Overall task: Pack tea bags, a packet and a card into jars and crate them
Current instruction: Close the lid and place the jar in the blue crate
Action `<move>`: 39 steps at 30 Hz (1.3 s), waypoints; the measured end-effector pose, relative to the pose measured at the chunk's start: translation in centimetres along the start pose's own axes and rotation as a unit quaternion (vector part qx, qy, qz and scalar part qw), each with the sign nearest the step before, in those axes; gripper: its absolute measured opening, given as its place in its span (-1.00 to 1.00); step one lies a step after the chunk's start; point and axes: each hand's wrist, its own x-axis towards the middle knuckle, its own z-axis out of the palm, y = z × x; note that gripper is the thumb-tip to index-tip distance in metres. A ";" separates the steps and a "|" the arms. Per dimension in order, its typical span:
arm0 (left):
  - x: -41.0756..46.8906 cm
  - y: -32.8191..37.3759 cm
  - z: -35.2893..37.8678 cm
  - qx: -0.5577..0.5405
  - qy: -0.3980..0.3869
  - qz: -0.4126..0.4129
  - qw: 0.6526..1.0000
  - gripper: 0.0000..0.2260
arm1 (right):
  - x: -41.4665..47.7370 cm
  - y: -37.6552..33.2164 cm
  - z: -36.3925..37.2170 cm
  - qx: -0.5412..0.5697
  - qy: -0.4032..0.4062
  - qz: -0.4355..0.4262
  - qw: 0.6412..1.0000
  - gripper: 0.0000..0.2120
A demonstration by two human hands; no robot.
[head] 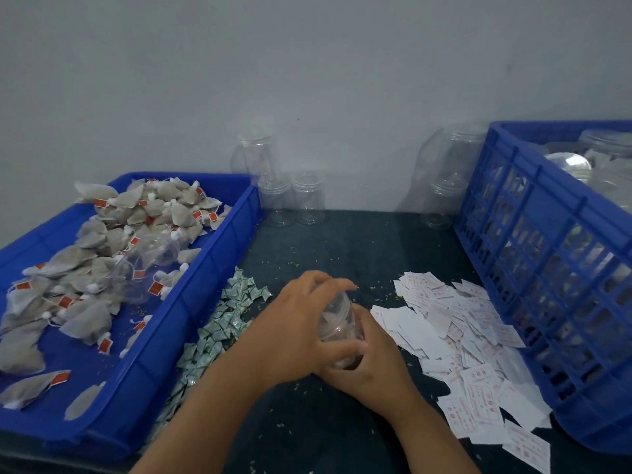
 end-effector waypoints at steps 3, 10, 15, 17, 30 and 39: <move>0.3 0.9 0.0 0.018 -0.022 -0.047 0.998 -0.45 | 0.0 -0.2 0.1 -0.014 -0.005 -0.007 1.000 -0.29; 1.9 2.8 1.4 0.060 -0.016 -0.097 0.993 -0.46 | 0.1 -0.6 0.2 -0.007 0.006 -0.015 1.000 -0.52; 3.0 2.1 1.2 -0.012 0.013 -0.037 0.999 -0.73 | 0.2 -0.7 -0.2 -0.017 0.053 -0.023 0.998 -0.47; 3.0 1.6 0.7 -0.078 -0.005 0.006 0.997 -0.84 | -0.1 -0.4 -0.2 0.034 0.034 0.005 0.999 -0.40; 1.8 2.1 -0.5 -0.013 -0.078 -0.068 0.995 -0.53 | -0.1 -0.8 0.1 0.043 0.030 -0.018 0.998 -0.38; 1.6 2.5 1.4 0.037 0.020 0.006 0.999 -0.64 | -0.4 -1.1 -0.8 -0.026 0.003 0.001 1.000 -0.32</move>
